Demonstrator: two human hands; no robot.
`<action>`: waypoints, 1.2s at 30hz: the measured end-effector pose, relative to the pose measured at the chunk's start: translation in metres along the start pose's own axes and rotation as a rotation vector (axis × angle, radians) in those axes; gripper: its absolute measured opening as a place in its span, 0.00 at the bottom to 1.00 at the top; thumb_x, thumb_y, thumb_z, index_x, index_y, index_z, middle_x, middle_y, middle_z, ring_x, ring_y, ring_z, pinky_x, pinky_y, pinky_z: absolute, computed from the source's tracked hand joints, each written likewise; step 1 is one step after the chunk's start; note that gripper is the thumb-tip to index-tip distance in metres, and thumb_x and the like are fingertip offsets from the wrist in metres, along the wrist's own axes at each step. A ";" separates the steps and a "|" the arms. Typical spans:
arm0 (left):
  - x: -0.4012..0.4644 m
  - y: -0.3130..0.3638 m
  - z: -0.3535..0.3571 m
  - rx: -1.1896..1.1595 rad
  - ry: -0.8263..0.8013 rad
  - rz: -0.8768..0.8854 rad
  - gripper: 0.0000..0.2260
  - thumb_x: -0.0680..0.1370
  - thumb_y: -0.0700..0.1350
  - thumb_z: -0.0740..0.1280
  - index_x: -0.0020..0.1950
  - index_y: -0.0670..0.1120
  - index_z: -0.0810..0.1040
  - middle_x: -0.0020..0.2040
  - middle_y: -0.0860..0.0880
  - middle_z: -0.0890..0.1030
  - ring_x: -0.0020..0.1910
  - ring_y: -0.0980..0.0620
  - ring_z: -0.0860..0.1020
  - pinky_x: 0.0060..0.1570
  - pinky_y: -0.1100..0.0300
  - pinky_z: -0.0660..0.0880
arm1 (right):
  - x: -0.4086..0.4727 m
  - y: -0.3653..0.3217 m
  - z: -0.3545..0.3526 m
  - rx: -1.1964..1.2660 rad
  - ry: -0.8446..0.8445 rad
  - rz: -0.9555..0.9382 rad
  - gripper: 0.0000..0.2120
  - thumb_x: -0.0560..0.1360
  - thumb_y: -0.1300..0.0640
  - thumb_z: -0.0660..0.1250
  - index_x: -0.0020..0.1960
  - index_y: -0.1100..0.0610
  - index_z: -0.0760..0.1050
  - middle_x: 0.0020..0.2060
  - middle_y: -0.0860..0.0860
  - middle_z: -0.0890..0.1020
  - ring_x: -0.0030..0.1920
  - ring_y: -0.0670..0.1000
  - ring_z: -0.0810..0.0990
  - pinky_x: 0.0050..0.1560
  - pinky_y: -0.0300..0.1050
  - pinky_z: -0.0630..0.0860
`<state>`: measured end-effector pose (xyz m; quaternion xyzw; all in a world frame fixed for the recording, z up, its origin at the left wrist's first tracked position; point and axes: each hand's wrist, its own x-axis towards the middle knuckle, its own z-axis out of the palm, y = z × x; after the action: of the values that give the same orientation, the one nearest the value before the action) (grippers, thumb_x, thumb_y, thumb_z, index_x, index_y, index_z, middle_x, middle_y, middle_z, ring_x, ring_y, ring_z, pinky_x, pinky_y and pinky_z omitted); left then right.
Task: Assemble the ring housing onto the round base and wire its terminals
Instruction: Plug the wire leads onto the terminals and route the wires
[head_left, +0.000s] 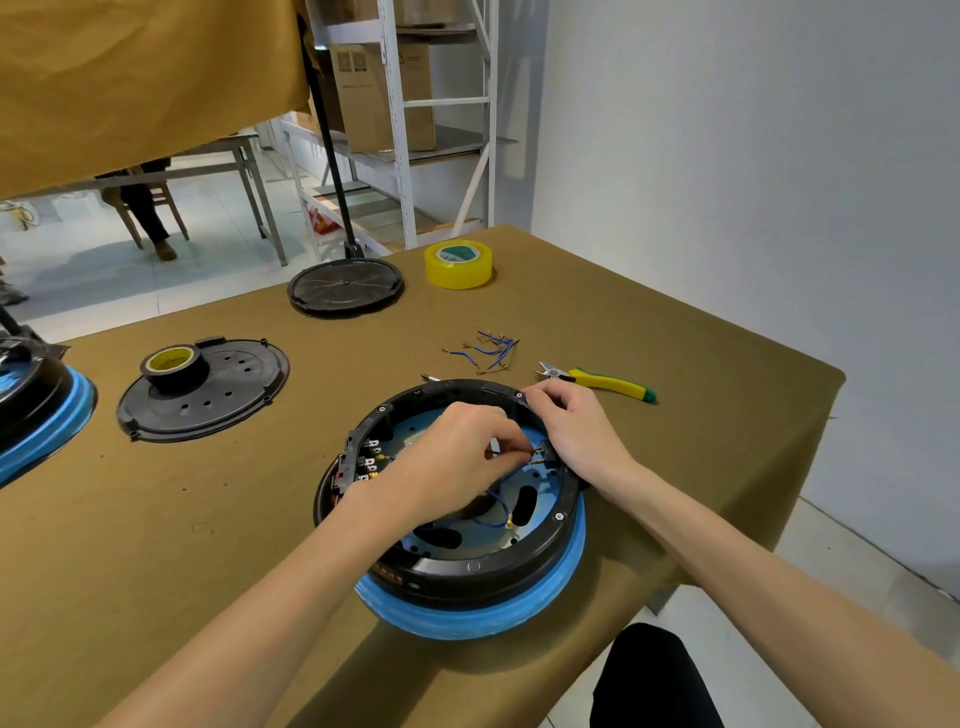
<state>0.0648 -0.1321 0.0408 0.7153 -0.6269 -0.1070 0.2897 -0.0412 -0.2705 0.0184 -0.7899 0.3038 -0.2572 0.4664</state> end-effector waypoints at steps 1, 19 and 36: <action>0.001 0.001 0.000 0.029 -0.002 0.019 0.05 0.80 0.44 0.72 0.53 0.47 0.88 0.43 0.56 0.80 0.38 0.62 0.75 0.44 0.63 0.75 | 0.000 0.000 0.000 0.000 -0.001 0.000 0.11 0.84 0.55 0.62 0.53 0.56 0.83 0.50 0.51 0.85 0.53 0.52 0.81 0.56 0.50 0.75; -0.003 0.009 0.002 0.118 0.042 0.095 0.07 0.82 0.42 0.69 0.54 0.45 0.87 0.45 0.51 0.79 0.42 0.55 0.76 0.46 0.55 0.75 | 0.002 0.002 0.001 -0.021 -0.002 -0.016 0.11 0.85 0.55 0.61 0.54 0.56 0.82 0.48 0.51 0.85 0.49 0.50 0.82 0.45 0.37 0.74; -0.022 -0.051 -0.051 -0.018 0.320 -0.384 0.10 0.83 0.45 0.67 0.61 0.54 0.83 0.59 0.54 0.79 0.59 0.53 0.77 0.61 0.54 0.73 | 0.033 0.000 -0.010 -0.167 0.037 -0.157 0.08 0.81 0.56 0.65 0.47 0.52 0.83 0.39 0.43 0.84 0.39 0.43 0.81 0.42 0.40 0.76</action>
<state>0.1295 -0.0940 0.0490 0.8266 -0.4245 -0.0510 0.3661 -0.0256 -0.3006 0.0268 -0.8425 0.2697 -0.2815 0.3718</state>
